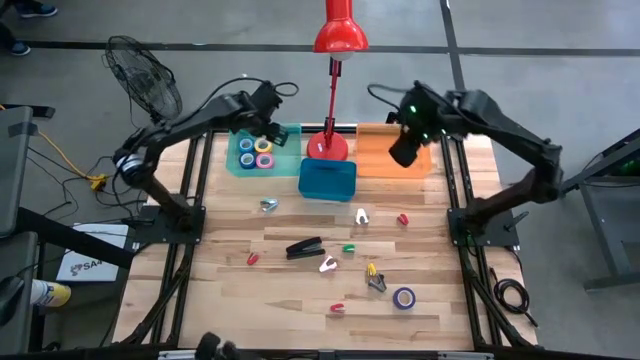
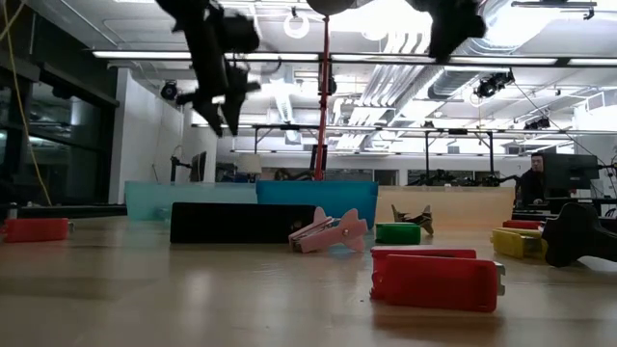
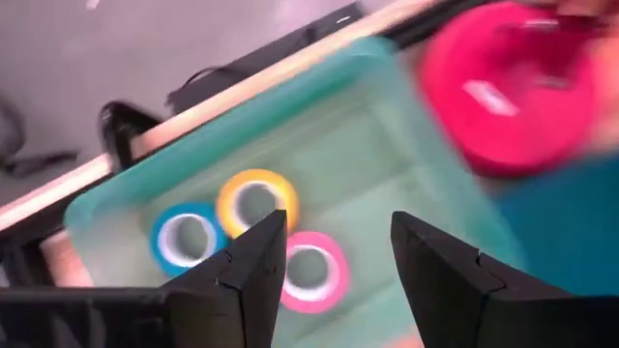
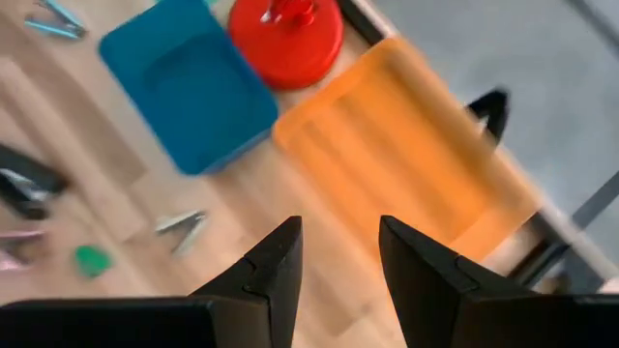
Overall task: Pick and place Stapler, Stapler remover, tape
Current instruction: Put the dark blue tape into the light green bin
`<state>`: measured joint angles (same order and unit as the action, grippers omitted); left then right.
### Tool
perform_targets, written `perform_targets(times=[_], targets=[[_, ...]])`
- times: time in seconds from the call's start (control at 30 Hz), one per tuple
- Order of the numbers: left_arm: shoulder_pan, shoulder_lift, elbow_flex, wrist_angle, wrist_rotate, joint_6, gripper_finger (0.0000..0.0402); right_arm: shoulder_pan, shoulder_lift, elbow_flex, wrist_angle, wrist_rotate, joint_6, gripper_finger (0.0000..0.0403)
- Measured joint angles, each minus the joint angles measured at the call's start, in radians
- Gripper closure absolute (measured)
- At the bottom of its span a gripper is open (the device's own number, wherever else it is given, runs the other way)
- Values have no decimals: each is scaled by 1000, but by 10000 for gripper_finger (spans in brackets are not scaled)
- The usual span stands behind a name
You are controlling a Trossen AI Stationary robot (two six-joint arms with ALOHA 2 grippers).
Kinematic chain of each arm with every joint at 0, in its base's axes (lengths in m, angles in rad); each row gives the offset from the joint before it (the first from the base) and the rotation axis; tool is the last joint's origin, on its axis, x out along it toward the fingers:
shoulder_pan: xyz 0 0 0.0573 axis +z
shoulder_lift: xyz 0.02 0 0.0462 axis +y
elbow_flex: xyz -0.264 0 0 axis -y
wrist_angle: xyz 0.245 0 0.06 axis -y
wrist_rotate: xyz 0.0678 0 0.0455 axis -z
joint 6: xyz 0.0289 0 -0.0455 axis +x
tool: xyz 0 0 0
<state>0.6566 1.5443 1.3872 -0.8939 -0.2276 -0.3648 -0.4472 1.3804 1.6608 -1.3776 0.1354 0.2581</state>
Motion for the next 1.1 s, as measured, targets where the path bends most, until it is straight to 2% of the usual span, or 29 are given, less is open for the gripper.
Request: perform_targets(times=[0.27,0.43,0.67,0.83,0.97,1.1], targets=[[-238,-159,0,-2,-48,3,220,301,-184,-322,99,-6,537,272],[-389,-233,0,-14,-76,-16,220,536,-223,-485,185,-22,903,272],[-612,-267,0,-75,-172,-113,220,821,-211,-662,322,-61,1322,272],[-741,-267,-1,-123,-224,-184,220,983,-177,-750,425,-86,1606,272],[-827,-267,-1,-132,-268,-239,220,1079,-115,-777,476,-129,1753,272],[-887,-267,-1,-132,-288,-270,220,1141,-29,-771,514,-180,1825,272]])
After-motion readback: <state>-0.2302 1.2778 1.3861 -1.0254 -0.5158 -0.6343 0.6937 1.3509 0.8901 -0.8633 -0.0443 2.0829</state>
